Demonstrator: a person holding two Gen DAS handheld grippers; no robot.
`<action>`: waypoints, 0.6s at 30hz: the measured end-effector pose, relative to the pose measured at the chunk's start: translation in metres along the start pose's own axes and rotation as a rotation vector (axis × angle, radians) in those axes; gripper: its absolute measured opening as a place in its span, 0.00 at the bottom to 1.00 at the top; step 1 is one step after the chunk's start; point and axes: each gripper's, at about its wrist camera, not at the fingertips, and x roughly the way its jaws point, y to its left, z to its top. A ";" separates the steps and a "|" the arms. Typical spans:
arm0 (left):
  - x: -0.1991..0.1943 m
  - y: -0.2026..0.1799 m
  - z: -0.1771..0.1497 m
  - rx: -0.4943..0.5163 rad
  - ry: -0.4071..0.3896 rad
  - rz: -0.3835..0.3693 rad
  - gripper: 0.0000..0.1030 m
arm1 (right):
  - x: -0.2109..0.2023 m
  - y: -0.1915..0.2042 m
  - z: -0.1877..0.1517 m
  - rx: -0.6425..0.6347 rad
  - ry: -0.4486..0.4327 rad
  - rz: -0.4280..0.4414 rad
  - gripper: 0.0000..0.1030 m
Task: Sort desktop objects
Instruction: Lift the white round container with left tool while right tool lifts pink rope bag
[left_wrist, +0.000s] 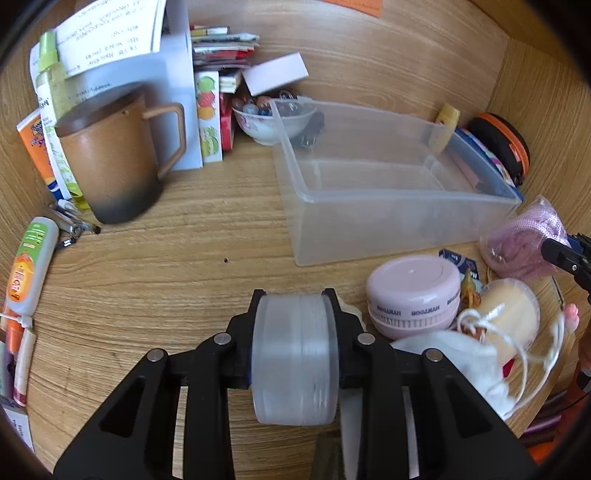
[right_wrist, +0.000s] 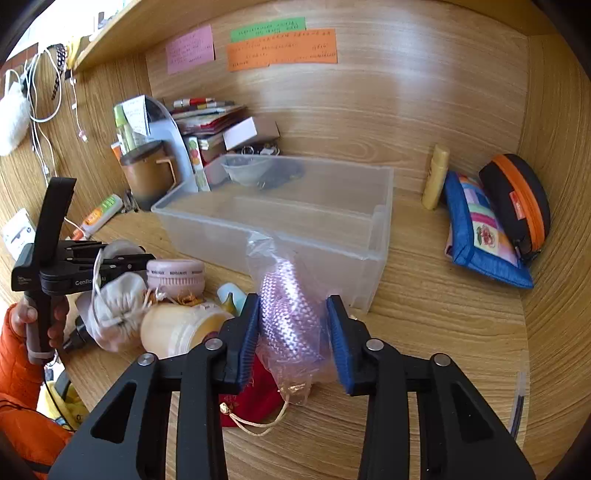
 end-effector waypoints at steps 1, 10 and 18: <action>-0.002 0.001 0.001 -0.001 -0.007 0.000 0.28 | -0.001 0.000 0.001 -0.002 -0.002 0.001 0.30; -0.013 -0.001 0.003 0.010 -0.038 0.002 0.28 | -0.012 -0.006 0.013 0.011 -0.040 -0.002 0.29; 0.002 0.004 -0.010 0.013 0.040 -0.001 0.29 | -0.024 -0.005 0.026 0.007 -0.077 0.001 0.29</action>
